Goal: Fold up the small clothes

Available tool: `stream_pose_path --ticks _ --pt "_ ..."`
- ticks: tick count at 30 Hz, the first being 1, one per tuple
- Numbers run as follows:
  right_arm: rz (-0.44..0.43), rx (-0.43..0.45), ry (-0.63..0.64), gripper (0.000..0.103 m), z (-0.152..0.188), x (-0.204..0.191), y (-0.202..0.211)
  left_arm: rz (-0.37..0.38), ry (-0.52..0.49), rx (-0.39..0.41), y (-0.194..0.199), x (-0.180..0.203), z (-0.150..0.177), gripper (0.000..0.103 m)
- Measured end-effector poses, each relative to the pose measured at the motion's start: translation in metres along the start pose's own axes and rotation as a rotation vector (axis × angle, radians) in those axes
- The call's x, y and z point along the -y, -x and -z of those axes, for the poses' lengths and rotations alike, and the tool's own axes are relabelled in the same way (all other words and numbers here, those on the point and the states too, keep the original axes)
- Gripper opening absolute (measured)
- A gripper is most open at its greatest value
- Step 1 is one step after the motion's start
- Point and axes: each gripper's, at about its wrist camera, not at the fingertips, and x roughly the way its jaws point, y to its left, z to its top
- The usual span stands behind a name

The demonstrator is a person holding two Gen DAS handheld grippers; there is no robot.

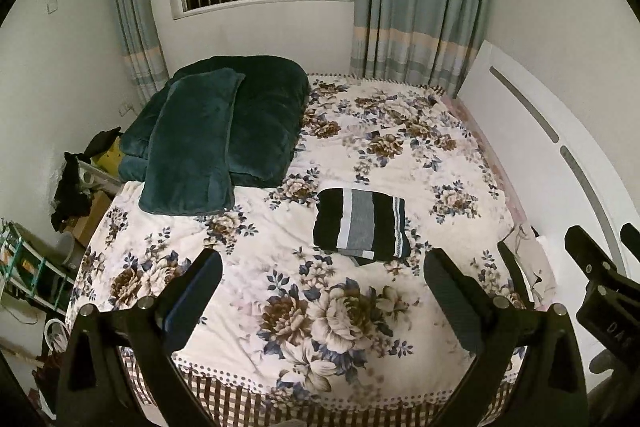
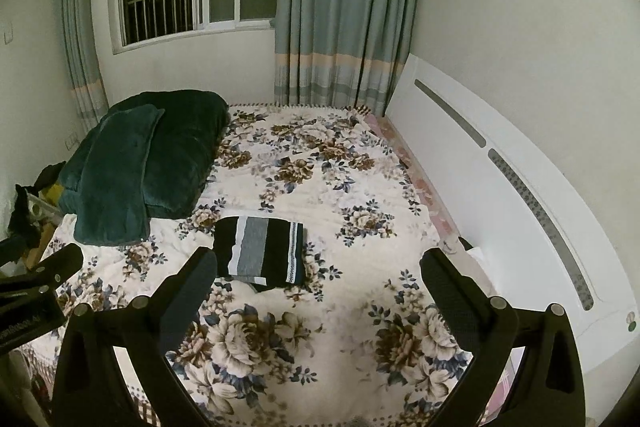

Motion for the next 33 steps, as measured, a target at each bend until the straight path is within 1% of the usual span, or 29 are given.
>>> stream_pose_path --ticks 5,9,13,33 --pt "-0.005 0.004 0.004 0.103 -0.001 0.002 0.003 -0.007 -0.002 0.004 0.007 -0.002 -0.001 0.103" --pt "-0.011 0.011 0.009 0.103 -0.003 -0.001 0.014 -0.015 -0.005 0.016 0.017 -0.002 -0.002 0.103" --pt "-0.018 0.010 0.013 0.103 -0.005 -0.002 0.014 -0.018 -0.005 0.022 0.022 -0.002 -0.001 0.103" --pt "-0.029 0.017 0.035 0.103 -0.007 -0.011 0.025 -0.019 -0.003 0.021 0.027 -0.001 0.000 0.103"
